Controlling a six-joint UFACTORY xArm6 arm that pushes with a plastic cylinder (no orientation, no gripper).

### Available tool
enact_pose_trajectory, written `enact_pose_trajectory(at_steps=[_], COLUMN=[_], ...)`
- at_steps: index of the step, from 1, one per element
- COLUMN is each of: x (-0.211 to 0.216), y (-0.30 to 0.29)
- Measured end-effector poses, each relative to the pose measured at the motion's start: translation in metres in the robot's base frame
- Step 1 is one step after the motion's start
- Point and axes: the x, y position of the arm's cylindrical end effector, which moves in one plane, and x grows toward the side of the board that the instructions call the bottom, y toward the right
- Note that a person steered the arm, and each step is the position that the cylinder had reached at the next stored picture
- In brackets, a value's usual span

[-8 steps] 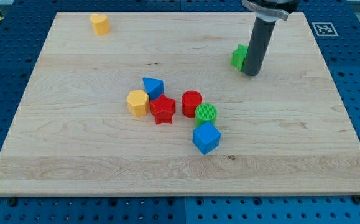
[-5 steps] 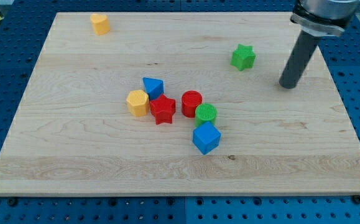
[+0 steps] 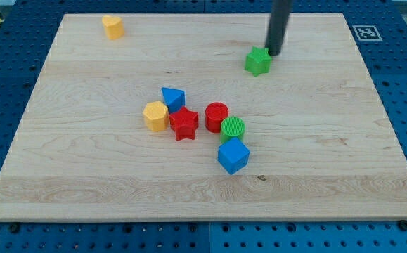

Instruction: Move the green star to the right of the yellow heart

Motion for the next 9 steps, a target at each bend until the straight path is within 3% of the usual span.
enact_pose_trajectory(at_steps=[1, 2, 4, 6, 7, 9], x=[0.032, 0.040, 0.002, 0.013, -0.003, -0.047], y=[0.007, -0.022, -0.131, -0.072, -0.078, -0.169])
